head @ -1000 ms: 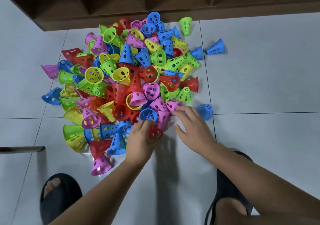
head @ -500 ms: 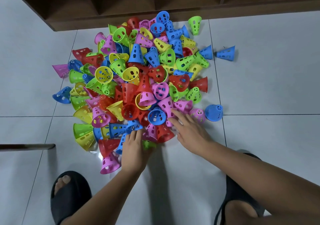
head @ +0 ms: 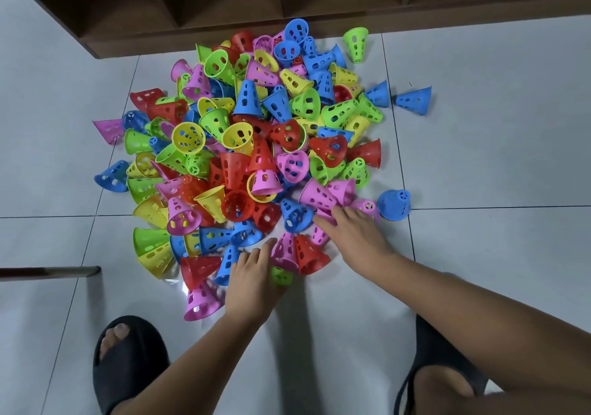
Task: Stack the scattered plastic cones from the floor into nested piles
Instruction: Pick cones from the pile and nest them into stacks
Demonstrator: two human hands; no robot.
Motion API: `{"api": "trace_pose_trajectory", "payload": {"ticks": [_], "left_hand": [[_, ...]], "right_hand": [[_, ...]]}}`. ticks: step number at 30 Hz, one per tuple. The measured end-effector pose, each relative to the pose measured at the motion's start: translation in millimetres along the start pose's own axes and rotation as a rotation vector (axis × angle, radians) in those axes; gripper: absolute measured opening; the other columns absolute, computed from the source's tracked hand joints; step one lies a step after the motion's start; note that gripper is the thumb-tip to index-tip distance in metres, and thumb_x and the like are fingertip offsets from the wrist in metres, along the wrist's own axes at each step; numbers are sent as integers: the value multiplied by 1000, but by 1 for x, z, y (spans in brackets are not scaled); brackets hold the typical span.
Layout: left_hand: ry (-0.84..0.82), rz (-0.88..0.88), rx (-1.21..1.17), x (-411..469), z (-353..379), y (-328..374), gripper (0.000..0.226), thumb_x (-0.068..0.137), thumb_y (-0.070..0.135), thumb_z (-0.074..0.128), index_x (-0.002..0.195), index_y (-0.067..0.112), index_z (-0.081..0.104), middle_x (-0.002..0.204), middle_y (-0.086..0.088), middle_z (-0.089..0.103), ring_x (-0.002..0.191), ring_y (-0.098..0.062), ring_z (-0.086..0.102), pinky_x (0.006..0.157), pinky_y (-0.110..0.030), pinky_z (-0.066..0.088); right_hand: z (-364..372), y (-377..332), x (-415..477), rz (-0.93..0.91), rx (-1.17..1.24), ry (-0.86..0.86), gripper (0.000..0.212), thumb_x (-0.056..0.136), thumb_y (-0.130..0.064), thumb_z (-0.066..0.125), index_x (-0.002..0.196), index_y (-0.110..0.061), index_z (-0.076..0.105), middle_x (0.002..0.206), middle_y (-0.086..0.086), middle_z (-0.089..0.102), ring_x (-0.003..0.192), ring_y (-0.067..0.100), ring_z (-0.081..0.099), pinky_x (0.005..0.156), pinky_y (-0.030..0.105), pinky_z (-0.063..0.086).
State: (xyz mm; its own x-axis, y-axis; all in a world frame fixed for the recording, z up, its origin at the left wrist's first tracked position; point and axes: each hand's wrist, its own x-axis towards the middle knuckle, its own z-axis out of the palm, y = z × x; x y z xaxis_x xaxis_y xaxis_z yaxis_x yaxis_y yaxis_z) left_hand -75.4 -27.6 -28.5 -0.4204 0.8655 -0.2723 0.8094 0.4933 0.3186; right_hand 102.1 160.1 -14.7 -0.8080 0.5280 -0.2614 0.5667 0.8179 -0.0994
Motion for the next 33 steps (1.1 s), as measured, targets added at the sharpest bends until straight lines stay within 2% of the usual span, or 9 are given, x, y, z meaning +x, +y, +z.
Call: {"api": "trace_pose_trajectory", "payload": {"ticks": [3,6,8,12,15,19,25,29,33], "left_hand": [[17,-12,-43,1,-8,0,92,82,66,79,157,35,35,141,4,64,130,-25,54,111,-46,43],[81,-2,-62,2,-17,-2,90,79,75,76,150,36,39,123,6,71,117,-23,63,101,-44,48],[123,7,-73,4,-23,-1,83,82,74,73,147,33,41,116,6,74,109,-23,69,95,-45,53],[196,8,-173,7,-38,-1,69,91,66,71,144,28,46,120,3,74,102,-23,72,86,-44,59],[225,25,-257,11,-49,9,49,98,61,64,132,28,55,117,8,70,99,-18,69,80,-36,57],[240,22,-427,24,-61,41,37,102,59,60,125,30,57,104,15,67,90,-9,64,78,-39,57],[224,105,-629,43,-57,107,39,104,62,55,127,31,57,100,11,74,89,-12,71,77,-44,58],[222,205,-604,61,-42,144,39,106,58,57,129,26,59,108,9,66,101,-15,58,86,-41,51],[205,269,-553,74,-25,172,49,105,59,53,136,22,58,112,5,63,105,-19,53,86,-40,48]], "right_hand": [[11,-2,-10,11,-42,-2,85,69,5,74,147,-19,51,118,13,62,100,37,65,81,46,54],[25,-1,-11,47,-73,52,71,53,0,83,120,-14,66,88,9,65,73,33,67,62,40,52],[29,1,-10,79,-8,57,64,49,-7,88,108,-14,66,81,7,63,69,33,66,57,39,51],[20,6,-21,202,326,103,53,76,-31,78,124,-22,58,103,5,62,94,32,65,64,40,55],[6,11,-31,276,547,202,54,76,-41,81,125,-34,59,114,-4,53,96,24,62,68,37,54],[-20,14,-47,300,721,346,52,77,-44,86,124,-36,64,116,-12,49,98,15,64,74,37,58],[-43,45,-58,372,614,486,49,85,-48,77,123,-25,56,114,-6,62,104,22,56,88,42,51],[-33,80,-60,511,548,550,47,90,-42,76,126,-20,55,118,2,67,112,29,56,98,43,43],[-22,99,-59,585,581,507,43,94,-45,72,122,-18,55,111,5,67,109,30,55,94,44,44]]}}
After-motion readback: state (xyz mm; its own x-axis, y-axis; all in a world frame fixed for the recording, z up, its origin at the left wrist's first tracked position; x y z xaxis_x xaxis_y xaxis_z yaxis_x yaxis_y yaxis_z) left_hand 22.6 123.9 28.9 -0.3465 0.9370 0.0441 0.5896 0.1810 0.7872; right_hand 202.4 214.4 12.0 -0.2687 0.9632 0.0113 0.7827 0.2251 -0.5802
